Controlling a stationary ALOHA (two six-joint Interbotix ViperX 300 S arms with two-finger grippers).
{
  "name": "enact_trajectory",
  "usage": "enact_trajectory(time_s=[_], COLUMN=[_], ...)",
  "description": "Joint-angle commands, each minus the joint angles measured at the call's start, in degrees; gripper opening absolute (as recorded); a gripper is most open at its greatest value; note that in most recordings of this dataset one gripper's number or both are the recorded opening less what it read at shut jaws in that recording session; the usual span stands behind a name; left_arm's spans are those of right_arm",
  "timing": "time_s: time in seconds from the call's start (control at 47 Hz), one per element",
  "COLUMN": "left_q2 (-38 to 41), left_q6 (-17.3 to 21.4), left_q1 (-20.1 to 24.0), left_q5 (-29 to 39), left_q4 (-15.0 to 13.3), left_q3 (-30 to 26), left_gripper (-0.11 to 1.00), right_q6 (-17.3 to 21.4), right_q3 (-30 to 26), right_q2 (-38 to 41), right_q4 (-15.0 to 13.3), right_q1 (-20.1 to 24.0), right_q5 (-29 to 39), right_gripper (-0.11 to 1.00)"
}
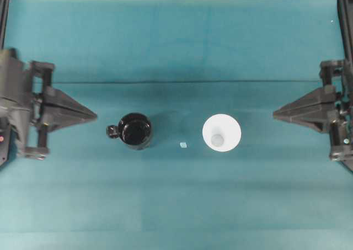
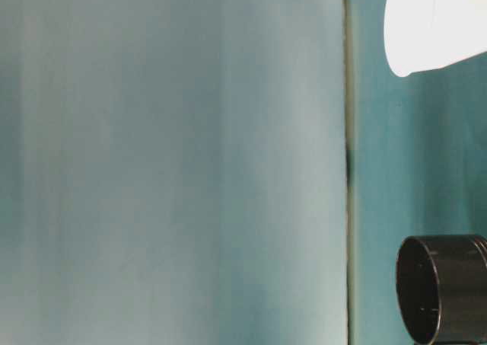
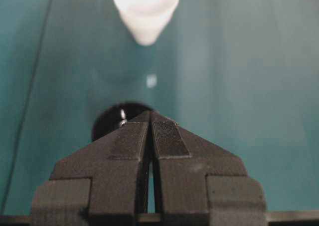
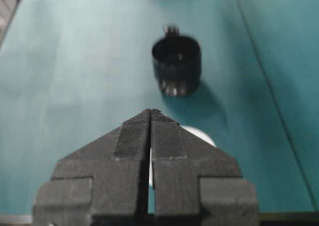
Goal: Put a paper cup into the cup holder on your left arm.
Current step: 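Move the left gripper toward the black mug's handle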
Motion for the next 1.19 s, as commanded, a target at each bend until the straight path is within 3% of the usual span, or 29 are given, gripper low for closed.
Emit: enact_trajectory(time_s=[0.0,0.213,0.851,1.17], left_q2=[1.14,3.52,11.87,14.68], left_q6=[0.00,-0.18,-0.44,0.35], left_q1=[0.00,0.09,1.58,1.23], left_q5=[1.93,6.42,9.05,10.81], left_q4=[0.09,0.09,0.09,0.44], left_q3=[-1.41,-2.37,-3.69,-5.19], left_gripper=[0.03,0.03,0.03,0.03], right_q6=[0.62,0.62,0.70,3.08], right_q3=[-1.58,-1.58,-1.85,-1.85], right_q2=[0.97,2.37,5.01,5.98], right_q4=[0.09,0.09,0.09,0.00], right_q1=[-0.26,-0.79,-1.85,-1.85], right_q5=[1.05,3.34,8.61,9.49], right_gripper=[0.01,0.01,0.01,0.01])
